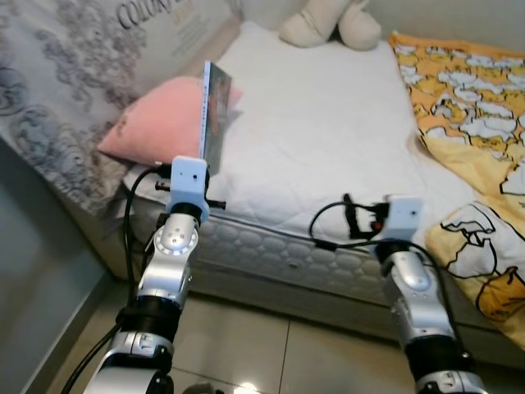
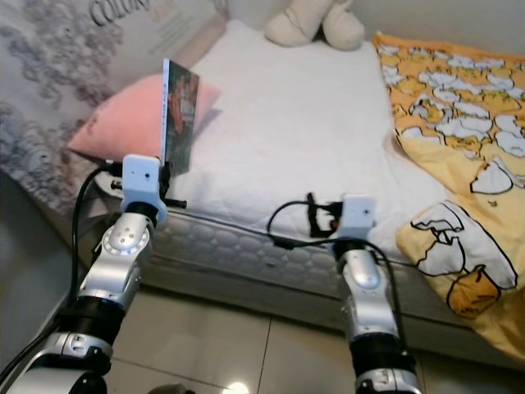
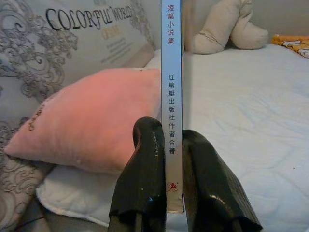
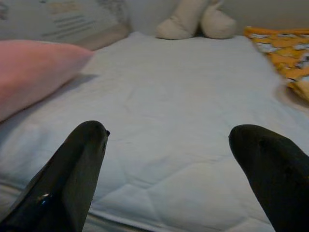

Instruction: Clean up the room

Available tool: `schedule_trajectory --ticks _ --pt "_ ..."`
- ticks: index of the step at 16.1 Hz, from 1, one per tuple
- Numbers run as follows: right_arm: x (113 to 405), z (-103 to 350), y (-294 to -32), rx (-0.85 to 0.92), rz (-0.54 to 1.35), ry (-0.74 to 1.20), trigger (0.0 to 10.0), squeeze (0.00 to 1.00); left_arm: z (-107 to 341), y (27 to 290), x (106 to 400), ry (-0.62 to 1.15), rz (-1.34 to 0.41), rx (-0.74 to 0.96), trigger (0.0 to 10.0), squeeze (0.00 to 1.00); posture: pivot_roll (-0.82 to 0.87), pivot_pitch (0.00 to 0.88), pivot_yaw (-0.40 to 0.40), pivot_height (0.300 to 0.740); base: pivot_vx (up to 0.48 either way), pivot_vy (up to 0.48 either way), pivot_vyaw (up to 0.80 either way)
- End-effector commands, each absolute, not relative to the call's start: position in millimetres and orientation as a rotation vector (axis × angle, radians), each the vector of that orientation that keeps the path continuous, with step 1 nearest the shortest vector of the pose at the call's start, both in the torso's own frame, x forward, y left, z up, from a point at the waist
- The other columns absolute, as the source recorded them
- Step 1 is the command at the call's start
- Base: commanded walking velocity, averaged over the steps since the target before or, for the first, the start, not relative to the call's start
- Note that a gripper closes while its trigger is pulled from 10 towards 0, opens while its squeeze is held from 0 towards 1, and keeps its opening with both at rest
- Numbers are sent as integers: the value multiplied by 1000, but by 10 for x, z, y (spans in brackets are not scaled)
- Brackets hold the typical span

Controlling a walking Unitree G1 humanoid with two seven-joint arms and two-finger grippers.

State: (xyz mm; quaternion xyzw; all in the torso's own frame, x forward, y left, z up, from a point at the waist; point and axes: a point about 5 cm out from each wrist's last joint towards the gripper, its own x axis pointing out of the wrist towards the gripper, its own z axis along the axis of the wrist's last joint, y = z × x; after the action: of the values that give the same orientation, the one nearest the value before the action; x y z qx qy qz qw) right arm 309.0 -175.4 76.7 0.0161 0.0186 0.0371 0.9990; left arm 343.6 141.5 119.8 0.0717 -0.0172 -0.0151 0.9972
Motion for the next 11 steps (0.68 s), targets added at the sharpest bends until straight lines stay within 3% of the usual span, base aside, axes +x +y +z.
schedule_trajectory --ticks 1,5,11 --pt "3079 794 -1763 15 89 22 10000 553 1265 1363 3460 -70 -41 139 10000 0 2 0 -25 740 0 0 594" --pt "3076 786 -1770 6 84 29 10000 541 1261 1316 3456 -74 -65 135 10000 0 2 0 -28 740 0 0 464" --pt "3068 788 -1765 12 81 21 10000 529 1318 1342 3491 -91 -70 117 10000 0 0 0 -22 740 480 0 0"
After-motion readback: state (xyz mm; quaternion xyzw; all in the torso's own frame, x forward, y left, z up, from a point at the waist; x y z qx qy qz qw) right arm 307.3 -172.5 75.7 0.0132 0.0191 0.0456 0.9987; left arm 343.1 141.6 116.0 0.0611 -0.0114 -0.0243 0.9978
